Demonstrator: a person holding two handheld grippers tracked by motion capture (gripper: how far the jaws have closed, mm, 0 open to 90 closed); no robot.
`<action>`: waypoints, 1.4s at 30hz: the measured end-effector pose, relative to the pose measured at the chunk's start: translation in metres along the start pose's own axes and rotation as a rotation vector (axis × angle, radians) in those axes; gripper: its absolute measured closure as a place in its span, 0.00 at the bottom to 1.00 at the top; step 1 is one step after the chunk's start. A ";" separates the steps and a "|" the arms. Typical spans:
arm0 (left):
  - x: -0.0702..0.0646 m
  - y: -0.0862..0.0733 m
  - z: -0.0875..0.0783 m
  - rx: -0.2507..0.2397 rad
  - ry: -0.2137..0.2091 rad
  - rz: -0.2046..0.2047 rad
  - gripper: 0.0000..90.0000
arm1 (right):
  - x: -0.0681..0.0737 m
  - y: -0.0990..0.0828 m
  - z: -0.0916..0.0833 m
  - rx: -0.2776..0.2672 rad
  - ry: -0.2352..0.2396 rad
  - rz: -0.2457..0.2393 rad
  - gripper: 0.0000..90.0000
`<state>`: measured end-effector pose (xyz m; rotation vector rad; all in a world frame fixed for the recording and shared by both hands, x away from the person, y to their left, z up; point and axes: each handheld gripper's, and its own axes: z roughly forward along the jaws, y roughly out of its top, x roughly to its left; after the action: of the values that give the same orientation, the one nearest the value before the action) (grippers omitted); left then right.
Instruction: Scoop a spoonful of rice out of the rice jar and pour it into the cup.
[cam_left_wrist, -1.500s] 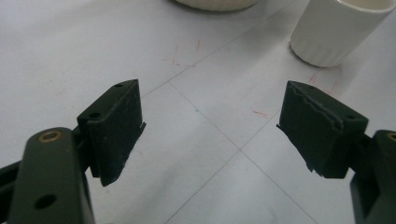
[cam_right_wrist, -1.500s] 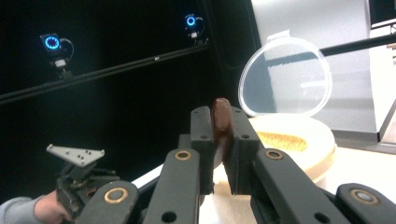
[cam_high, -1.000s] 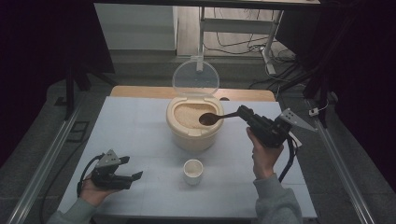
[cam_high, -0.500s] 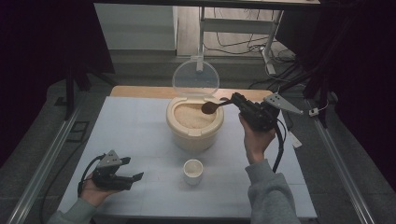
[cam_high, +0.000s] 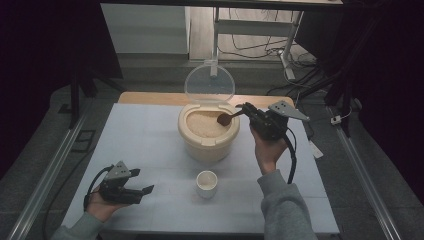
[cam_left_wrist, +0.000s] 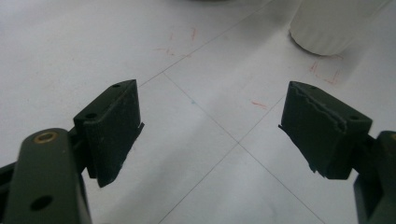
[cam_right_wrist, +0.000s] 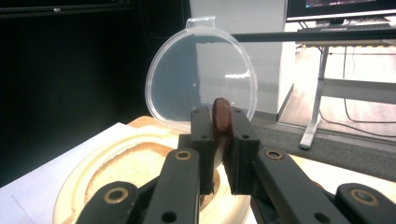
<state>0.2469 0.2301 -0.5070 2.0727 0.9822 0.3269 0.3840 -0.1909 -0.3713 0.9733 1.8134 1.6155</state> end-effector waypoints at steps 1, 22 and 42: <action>0.000 0.000 0.000 0.000 0.000 0.000 0.22 | 0.000 -0.002 0.002 0.005 0.000 0.008 0.93; 0.000 0.000 0.001 0.003 -0.005 0.003 0.22 | -0.021 -0.032 0.018 0.052 0.084 0.472 0.93; -0.001 0.000 0.002 0.008 -0.004 0.015 0.22 | -0.030 -0.037 0.012 0.043 0.113 0.645 0.93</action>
<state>0.2472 0.2282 -0.5078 2.0879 0.9676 0.3271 0.4046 -0.2083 -0.4115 1.6355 1.7042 2.0347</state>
